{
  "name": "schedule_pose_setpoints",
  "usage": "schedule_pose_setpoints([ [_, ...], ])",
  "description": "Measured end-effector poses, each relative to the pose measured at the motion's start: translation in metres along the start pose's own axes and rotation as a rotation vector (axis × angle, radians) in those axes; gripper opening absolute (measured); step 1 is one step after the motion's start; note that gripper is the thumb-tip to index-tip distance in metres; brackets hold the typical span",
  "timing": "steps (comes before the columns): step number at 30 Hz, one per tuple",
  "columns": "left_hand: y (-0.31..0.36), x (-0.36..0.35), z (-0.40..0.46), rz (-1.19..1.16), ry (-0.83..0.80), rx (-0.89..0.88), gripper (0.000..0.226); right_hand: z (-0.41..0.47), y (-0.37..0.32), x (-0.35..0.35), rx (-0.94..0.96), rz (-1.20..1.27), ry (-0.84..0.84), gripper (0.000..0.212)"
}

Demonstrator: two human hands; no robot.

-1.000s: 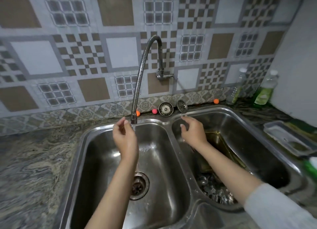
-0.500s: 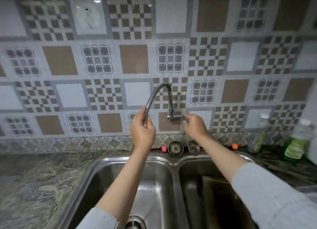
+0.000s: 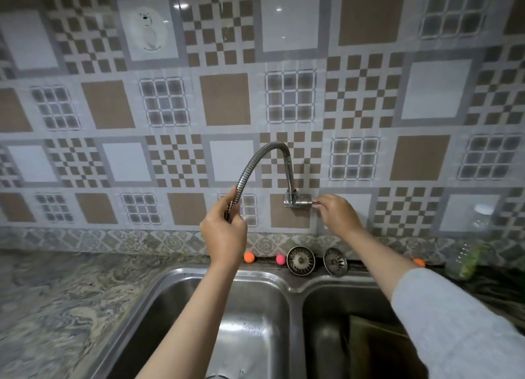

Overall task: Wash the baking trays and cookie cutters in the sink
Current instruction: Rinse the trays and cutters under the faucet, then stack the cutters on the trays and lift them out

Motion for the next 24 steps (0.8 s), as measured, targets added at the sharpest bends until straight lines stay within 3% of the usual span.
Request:
schedule_pose_setpoints([
  [6,0.000,0.001,0.000,0.019,-0.011,-0.006,0.035,0.022,-0.008,-0.001,-0.322,0.281,0.092,0.017],
  [10,0.001,0.001,0.000,0.016,-0.016,-0.008,0.034,0.032,-0.008,-0.002,-0.450,0.292,0.092,0.017],
  [15,0.004,0.001,-0.001,0.019,-0.008,0.003,0.035,0.025,-0.008,0.003,-0.478,0.217,0.077,0.016],
  [19,0.013,0.004,-0.001,0.007,-0.061,0.031,0.035,0.003,-0.005,0.014,-0.470,0.167,-0.001,0.027],
  [24,0.034,-0.004,-0.035,0.136,-0.096,-0.123,0.035,-0.061,0.015,0.044,-0.438,0.102,-0.093,0.033],
])
Point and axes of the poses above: each hand's wrist, its own z-axis towards the middle knuckle, its own x-axis out of the back of the hand, y = z × x, the point moved 4 cm from there along z, towards the middle knuckle, and after that the axes turned 15 degrees about -x, right-handed, at the moved point
